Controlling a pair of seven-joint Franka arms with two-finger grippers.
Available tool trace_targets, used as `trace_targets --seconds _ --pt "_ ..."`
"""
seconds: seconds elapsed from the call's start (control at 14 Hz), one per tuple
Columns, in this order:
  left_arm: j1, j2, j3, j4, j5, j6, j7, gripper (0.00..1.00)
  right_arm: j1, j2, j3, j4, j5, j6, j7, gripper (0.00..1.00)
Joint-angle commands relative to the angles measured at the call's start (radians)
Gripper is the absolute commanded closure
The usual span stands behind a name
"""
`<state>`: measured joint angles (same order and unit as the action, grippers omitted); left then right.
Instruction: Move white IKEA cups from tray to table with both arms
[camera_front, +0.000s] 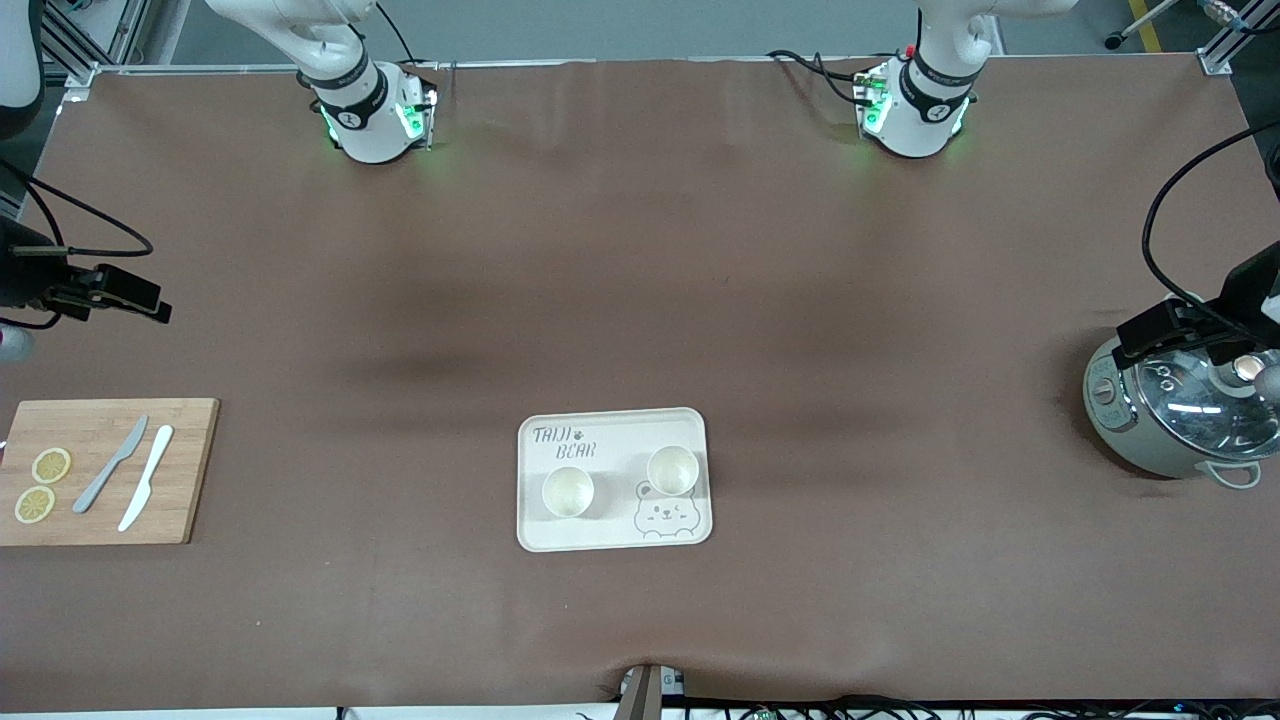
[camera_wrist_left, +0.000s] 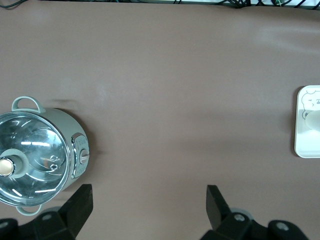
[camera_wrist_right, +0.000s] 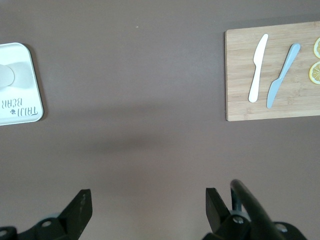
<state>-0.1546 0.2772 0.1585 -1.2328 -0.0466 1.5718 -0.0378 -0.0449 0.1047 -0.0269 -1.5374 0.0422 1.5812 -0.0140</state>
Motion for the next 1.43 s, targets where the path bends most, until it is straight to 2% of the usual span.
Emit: trace_targets --seconds 0.0,0.5,1.07,1.36 --pt "0.006 -0.010 -0.011 0.001 0.011 -0.010 0.009 0.00 -0.001 -0.002 0.005 -0.001 -0.013 0.003 -0.004 0.00" --pt "0.003 0.007 -0.007 -0.008 0.013 0.002 -0.002 0.00 0.008 -0.002 0.005 -0.003 -0.011 0.003 0.006 0.00" --pt "-0.014 0.114 -0.010 -0.017 -0.038 0.043 -0.007 0.00 0.010 0.001 0.008 0.008 0.013 0.011 0.011 0.00" --pt "-0.029 0.171 -0.016 -0.017 -0.038 0.094 -0.046 0.00 0.083 0.044 0.008 0.031 0.047 0.063 0.050 0.00"
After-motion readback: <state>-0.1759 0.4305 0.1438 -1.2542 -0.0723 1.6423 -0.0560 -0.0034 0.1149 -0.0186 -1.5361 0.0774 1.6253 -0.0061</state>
